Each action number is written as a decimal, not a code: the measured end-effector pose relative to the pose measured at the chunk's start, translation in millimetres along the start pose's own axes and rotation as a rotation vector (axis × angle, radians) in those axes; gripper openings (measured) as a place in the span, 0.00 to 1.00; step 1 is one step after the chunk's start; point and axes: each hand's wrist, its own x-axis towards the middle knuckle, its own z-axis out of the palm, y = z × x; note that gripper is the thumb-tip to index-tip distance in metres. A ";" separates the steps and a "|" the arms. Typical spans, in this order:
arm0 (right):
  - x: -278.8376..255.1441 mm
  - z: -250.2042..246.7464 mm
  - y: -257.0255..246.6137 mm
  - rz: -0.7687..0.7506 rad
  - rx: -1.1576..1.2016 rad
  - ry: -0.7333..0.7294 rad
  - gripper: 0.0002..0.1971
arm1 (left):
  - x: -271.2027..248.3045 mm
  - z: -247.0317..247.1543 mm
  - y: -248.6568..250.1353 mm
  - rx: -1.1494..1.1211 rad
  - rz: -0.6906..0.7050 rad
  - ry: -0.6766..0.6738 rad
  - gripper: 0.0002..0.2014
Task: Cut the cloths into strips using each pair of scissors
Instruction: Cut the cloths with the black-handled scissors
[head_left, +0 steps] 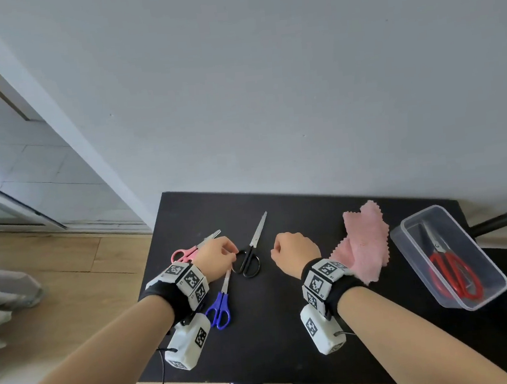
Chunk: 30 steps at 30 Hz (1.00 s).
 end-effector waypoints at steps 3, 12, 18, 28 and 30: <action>6.6 13.8 -11.6 0.026 0.010 -0.037 0.12 | 5.3 1.0 -16.6 -0.005 -0.001 -0.013 0.08; 28.1 44.7 -22.4 0.117 0.000 -0.113 0.13 | 23.4 17.2 -34.6 -0.020 -0.040 -0.083 0.09; 37.7 52.9 -25.0 0.159 0.049 -0.095 0.12 | 35.1 23.8 -35.1 -0.086 -0.067 -0.068 0.10; 47.1 62.4 -19.1 0.212 0.337 -0.068 0.07 | 35.9 23.7 -31.9 -0.124 -0.068 -0.074 0.11; 43.1 59.4 -15.5 0.197 0.351 -0.032 0.07 | 35.3 21.7 -28.9 -0.113 -0.042 -0.051 0.09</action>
